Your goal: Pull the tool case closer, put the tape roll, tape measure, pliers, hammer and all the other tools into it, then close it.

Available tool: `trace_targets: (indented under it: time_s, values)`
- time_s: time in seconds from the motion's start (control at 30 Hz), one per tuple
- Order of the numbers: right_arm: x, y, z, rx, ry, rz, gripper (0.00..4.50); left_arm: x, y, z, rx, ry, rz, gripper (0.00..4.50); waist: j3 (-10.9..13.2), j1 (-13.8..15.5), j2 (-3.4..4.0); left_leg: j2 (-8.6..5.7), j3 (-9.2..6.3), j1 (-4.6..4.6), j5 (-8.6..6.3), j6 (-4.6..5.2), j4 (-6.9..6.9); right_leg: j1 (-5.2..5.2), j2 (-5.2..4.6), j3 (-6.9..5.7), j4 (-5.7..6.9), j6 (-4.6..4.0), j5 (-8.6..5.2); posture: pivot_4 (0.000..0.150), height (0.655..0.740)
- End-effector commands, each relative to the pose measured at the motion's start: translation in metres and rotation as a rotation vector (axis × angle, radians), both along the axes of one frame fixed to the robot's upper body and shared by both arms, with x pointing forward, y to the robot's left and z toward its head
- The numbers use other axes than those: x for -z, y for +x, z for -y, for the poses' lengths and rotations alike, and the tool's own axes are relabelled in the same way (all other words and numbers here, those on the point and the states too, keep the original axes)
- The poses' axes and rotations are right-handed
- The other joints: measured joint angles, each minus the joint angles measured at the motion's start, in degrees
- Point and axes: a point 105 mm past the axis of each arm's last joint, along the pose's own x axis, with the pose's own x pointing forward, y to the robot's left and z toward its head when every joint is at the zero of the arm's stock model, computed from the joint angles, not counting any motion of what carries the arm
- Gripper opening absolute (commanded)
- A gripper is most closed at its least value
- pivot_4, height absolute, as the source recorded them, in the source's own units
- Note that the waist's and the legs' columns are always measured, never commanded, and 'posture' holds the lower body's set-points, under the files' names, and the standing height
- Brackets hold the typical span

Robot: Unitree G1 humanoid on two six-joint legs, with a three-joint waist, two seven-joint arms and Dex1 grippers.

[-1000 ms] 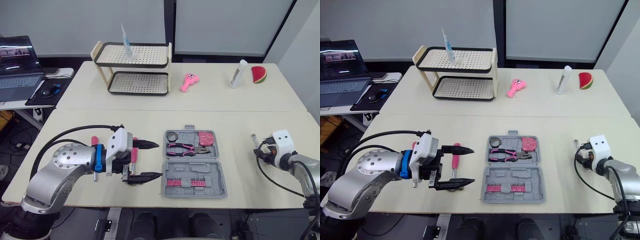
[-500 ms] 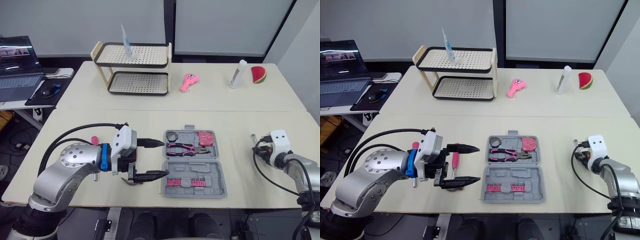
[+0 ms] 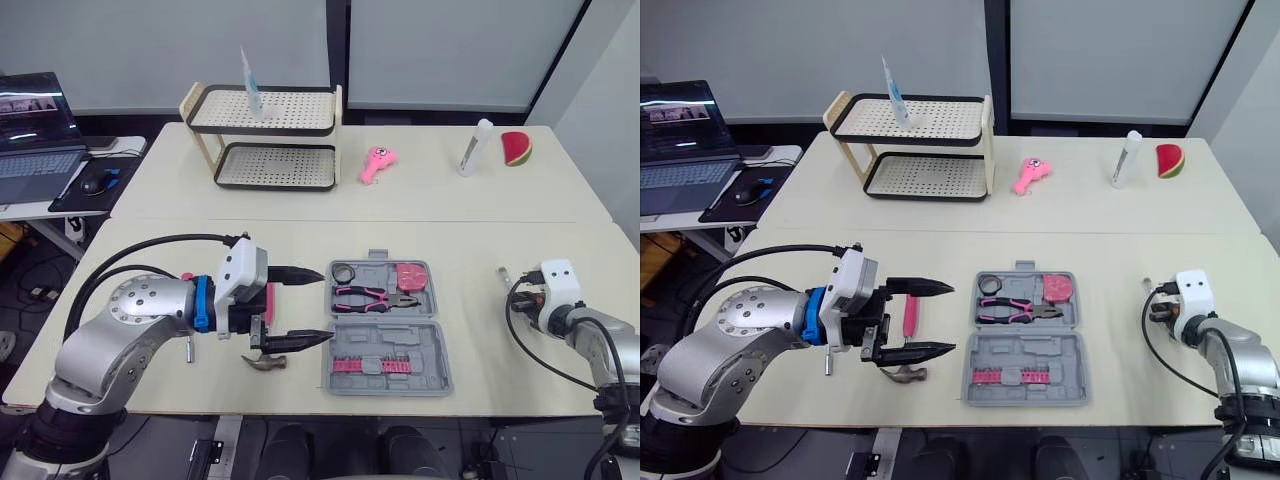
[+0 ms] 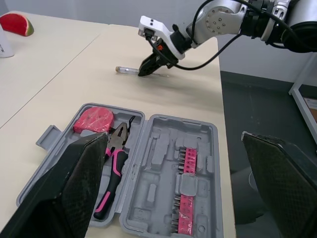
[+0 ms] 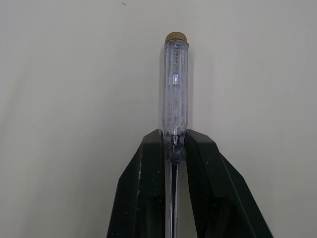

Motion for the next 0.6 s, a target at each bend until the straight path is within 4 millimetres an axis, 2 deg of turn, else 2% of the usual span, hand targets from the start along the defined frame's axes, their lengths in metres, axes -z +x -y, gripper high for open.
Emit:
trace_targets:
  time_s: [0.03, 0.13, 0.27, 0.37, 0.5, 0.6]
  values:
    - [-0.029, 0.001, -0.006, -0.080, -0.057, 0.079, 0.35, -0.008, -0.001, -0.006, -0.008, 0.011, 0.040, 4.50, 0.0, 0.0, 0.01, 0.00, 0.00, 0.00, 0.00, 0.00, 0.00, 0.00, 0.00, 0.00, 0.00, 0.00, 0.00, 0.150, 0.7290]
    - [-0.045, -0.004, -0.024, -0.228, -0.138, 0.096, 0.35, -0.005, -0.001, -0.013, -0.027, 0.042, 0.048, 4.50, 0.0, 0.0, 0.04, 0.00, -0.02, -0.03, 0.00, 0.00, 0.00, -0.01, -0.01, 0.01, -0.02, 0.00, 0.00, 0.150, 0.7290]
    - [-0.057, -0.025, -0.067, -0.560, -0.248, 0.028, 0.35, 0.009, -0.001, -0.031, -0.033, 0.180, 0.097, 4.50, 0.1, -0.1, 0.12, 0.01, 0.00, -0.03, 0.00, 0.01, -0.03, -0.04, -0.01, 0.01, -0.04, 0.00, 0.00, 0.150, 0.7290]
    - [-0.063, -0.042, -0.101, -0.763, -0.257, -0.019, 0.35, 0.018, -0.007, -0.038, -0.009, 0.238, 0.079, 4.50, 0.1, 0.0, 0.12, 0.05, -0.05, -0.02, 0.00, 0.01, -0.05, -0.04, 0.00, 0.00, -0.06, 0.00, 0.00, 0.150, 0.7290]
    - [-0.061, -0.063, -0.136, -0.998, -0.298, -0.087, 0.35, 0.022, -0.010, -0.039, 0.009, 0.264, 0.089, 4.50, 0.1, 0.1, 0.09, 0.01, -0.09, -0.09, 0.00, 0.01, -0.02, -0.03, -0.03, -0.03, -0.11, 0.00, 0.00, 0.150, 0.7290]
    - [-0.056, -0.066, -0.155, -1.080, -0.339, -0.111, 0.35, 0.027, -0.012, -0.042, 0.015, 0.286, 0.081, 4.50, 0.1, 0.1, 0.08, 0.00, -0.12, -0.12, -0.01, 0.01, -0.01, -0.02, -0.04, -0.06, -0.16, 0.00, 0.00, 0.150, 0.7290]
